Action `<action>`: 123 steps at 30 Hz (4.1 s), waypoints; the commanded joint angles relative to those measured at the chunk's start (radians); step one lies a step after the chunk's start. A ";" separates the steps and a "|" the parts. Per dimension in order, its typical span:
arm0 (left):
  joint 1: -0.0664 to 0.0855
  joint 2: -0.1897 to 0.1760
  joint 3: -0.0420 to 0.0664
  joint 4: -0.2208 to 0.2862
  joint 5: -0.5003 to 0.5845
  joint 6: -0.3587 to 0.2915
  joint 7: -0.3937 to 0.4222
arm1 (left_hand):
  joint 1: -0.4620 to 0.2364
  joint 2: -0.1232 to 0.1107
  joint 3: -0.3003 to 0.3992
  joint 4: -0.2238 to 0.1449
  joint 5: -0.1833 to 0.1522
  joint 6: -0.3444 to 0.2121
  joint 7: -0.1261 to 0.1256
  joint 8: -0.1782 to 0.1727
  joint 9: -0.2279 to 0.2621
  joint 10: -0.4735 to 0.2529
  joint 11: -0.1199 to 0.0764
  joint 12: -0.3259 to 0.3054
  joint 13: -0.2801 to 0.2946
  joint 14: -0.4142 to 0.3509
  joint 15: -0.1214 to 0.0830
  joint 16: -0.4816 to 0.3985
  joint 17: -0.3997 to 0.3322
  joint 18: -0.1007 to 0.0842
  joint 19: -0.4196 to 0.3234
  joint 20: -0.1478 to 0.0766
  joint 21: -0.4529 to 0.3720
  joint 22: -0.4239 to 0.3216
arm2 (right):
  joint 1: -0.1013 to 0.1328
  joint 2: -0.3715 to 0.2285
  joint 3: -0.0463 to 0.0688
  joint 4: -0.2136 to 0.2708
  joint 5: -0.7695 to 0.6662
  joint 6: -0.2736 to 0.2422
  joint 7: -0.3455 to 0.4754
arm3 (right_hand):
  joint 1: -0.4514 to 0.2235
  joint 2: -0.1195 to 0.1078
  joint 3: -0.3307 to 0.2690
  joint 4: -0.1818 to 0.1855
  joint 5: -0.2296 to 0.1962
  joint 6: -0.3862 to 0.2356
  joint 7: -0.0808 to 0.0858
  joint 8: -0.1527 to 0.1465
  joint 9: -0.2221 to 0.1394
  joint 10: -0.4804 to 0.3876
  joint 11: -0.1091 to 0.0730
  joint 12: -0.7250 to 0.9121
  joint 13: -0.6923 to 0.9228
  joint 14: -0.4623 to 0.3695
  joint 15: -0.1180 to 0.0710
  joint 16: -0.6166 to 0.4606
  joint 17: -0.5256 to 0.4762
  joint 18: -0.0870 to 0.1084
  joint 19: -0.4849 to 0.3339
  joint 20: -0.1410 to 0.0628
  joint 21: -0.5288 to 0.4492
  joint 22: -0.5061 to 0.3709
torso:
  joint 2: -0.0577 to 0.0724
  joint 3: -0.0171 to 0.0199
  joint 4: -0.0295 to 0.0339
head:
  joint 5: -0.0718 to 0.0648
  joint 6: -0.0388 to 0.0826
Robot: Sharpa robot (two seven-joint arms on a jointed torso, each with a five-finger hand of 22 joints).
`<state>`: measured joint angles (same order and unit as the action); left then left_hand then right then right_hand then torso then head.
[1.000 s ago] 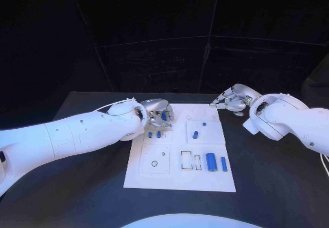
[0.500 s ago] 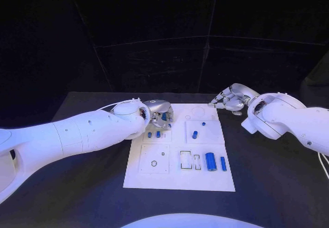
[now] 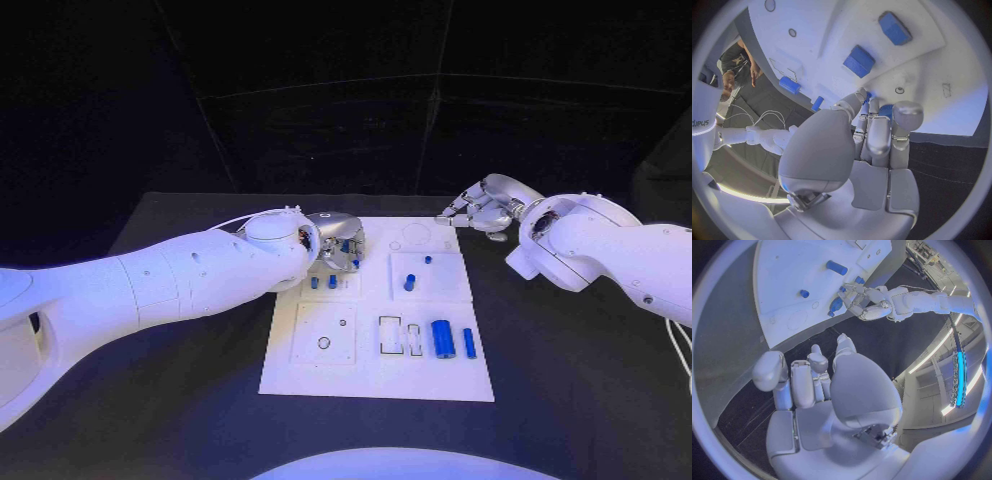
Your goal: Assemble the parts on the task board
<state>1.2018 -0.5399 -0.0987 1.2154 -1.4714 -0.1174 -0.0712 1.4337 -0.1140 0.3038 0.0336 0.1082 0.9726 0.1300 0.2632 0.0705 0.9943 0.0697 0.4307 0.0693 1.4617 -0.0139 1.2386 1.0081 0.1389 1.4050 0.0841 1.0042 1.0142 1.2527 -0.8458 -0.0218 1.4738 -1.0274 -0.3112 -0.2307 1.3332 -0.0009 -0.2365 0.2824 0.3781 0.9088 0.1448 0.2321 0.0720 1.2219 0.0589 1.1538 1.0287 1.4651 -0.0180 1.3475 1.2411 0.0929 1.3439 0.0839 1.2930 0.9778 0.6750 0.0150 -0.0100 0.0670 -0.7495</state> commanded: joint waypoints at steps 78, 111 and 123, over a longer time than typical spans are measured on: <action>-0.001 -0.162 0.044 0.085 0.068 0.035 -0.033 | -0.055 -0.002 0.113 -0.033 -0.024 0.097 -0.008 -0.042 0.005 0.133 -0.016 -0.079 -0.001 0.013 -0.016 0.006 -0.068 -0.024 0.009 -0.013 0.058 0.067 | 0.002 0.000 0.000 -0.008 -0.004 0.001 0.006 | 0.005 0.007 -0.005 0.002 0.008 -0.002 -0.003 0.005 0.000 -0.003 -0.003 0.005 0.002 0.040 -0.004 -0.001 0.001 0.013 -0.005 -0.001 -0.002 0.000 | 0.000 0.0001 -0.0003 | 0.018 0.001; -0.004 -0.141 0.043 0.076 0.068 0.058 -0.048 | -0.052 -0.003 0.120 -0.039 -0.027 0.098 -0.008 -0.049 0.004 0.137 -0.016 -0.089 0.000 0.012 -0.016 0.007 -0.073 -0.024 0.009 -0.013 0.061 0.073 | 0.002 0.002 0.000 -0.010 -0.004 0.004 0.006 | 0.006 0.008 -0.006 0.002 0.007 -0.001 -0.003 0.007 0.000 -0.002 -0.003 0.006 0.003 0.041 -0.005 -0.001 0.001 0.013 -0.004 -0.001 -0.002 0.001 | 0.000 -0.0001 -0.0005 | 0.014 -0.006; -0.004 -0.143 0.043 0.084 0.068 0.038 -0.052 | -0.053 -0.004 0.123 -0.042 -0.028 0.101 -0.009 -0.052 0.004 0.141 -0.016 -0.094 0.000 0.011 -0.016 0.009 -0.073 -0.025 0.009 -0.013 0.064 0.077 | 0.002 0.005 0.000 -0.012 -0.004 0.006 0.005 | 0.006 0.008 -0.006 0.002 0.007 -0.001 -0.003 0.007 0.000 -0.002 -0.003 0.006 0.003 0.041 -0.005 -0.001 0.001 0.013 -0.004 -0.001 -0.002 0.001 | 0.000 0.0001 0.0000 | 0.014 -0.006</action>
<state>1.1968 -0.6823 -0.0561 1.2971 -1.4060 -0.0749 -0.1164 1.3841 -0.1106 0.4214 -0.0070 0.0850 1.0704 0.1214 0.2167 0.0742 1.1312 0.0536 0.3413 0.0689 1.4652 -0.0248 1.2459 0.9337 0.1242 1.4141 0.0750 1.0654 1.0899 1.2526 -0.8415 -0.0219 1.4612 -1.0282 -0.3104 -0.2300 1.3373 0.0032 -0.2365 0.2823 0.3815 0.9088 0.1448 0.2363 0.0721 1.2219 0.0590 1.1537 1.0307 1.4651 -0.0180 1.3475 1.2408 0.0930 1.3439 0.0840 1.2930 0.9774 0.6747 0.0150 -0.0101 0.0808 -0.7558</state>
